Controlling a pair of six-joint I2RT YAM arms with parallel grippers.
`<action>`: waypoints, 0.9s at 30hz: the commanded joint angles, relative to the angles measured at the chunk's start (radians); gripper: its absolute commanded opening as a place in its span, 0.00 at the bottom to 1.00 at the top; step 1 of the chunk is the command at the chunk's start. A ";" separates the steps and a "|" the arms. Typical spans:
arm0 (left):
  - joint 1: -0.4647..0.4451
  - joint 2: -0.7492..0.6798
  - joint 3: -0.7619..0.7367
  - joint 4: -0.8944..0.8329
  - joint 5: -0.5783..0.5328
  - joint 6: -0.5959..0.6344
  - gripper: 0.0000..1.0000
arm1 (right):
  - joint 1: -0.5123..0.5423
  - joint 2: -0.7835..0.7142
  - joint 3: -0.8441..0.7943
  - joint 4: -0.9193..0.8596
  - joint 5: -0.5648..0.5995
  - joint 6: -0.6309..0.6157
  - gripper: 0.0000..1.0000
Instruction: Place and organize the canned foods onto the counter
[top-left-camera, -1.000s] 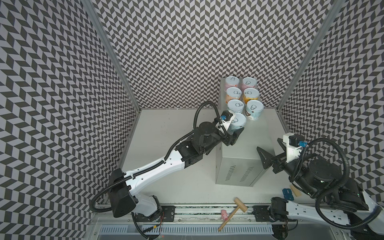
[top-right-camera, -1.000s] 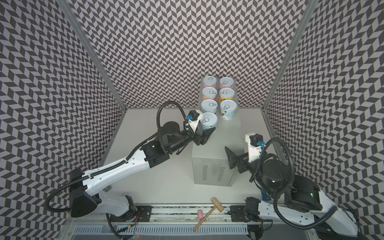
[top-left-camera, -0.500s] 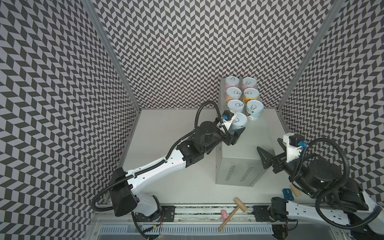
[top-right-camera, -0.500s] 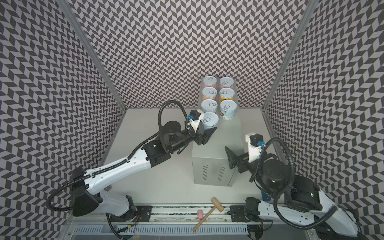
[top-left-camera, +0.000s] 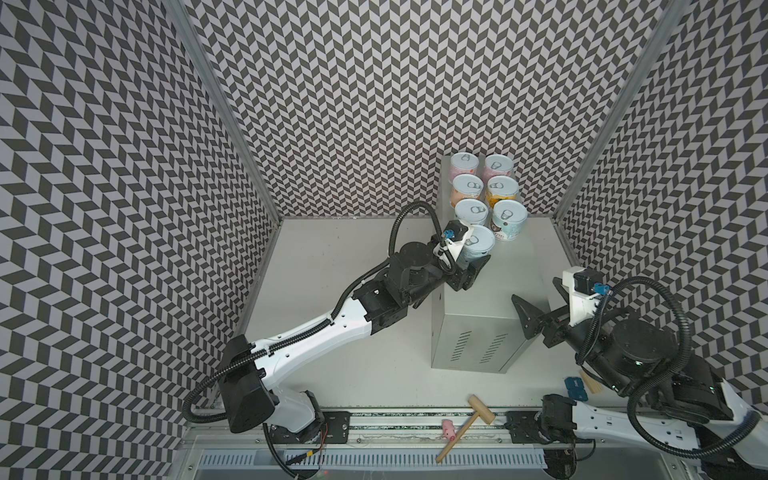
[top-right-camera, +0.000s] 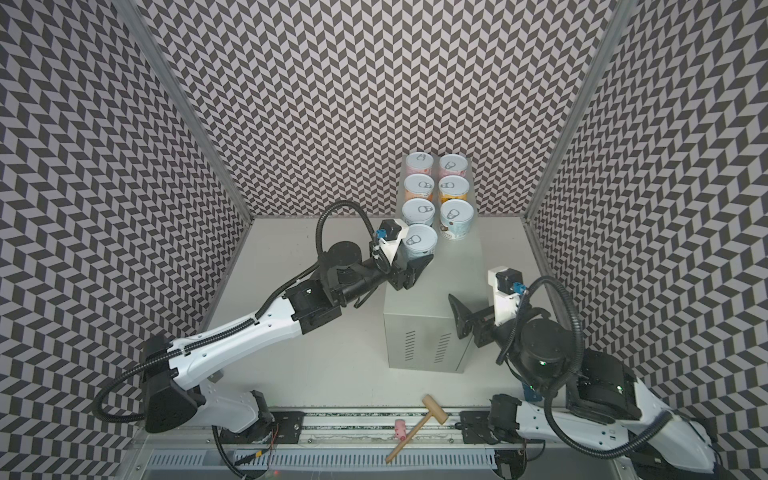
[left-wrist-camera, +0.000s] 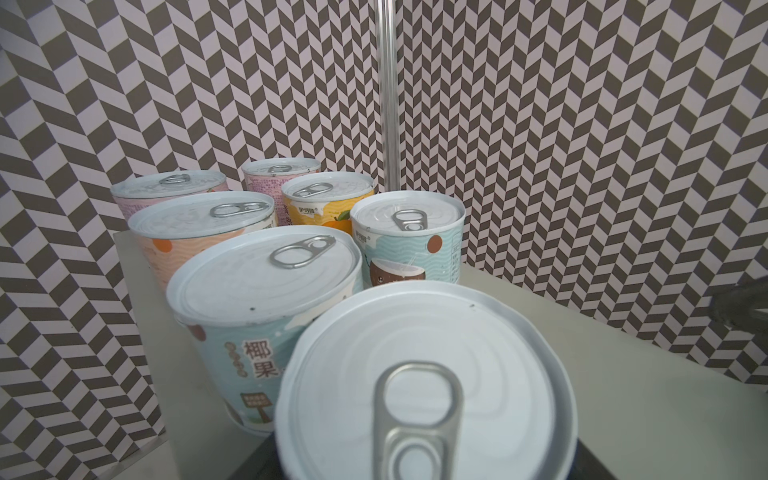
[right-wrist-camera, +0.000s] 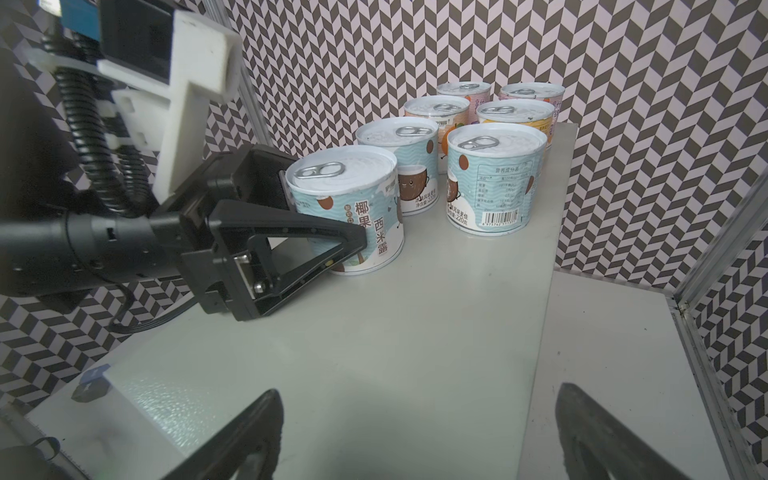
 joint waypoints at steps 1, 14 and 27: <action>0.008 0.010 -0.015 -0.053 -0.001 -0.001 0.76 | 0.000 -0.006 -0.007 0.038 0.011 0.009 0.99; 0.007 -0.006 -0.031 -0.051 0.003 0.000 0.76 | 0.001 0.003 -0.010 0.040 0.009 0.018 0.99; 0.006 -0.015 -0.039 -0.055 0.000 0.004 0.76 | 0.000 0.006 -0.013 0.044 0.007 0.018 0.99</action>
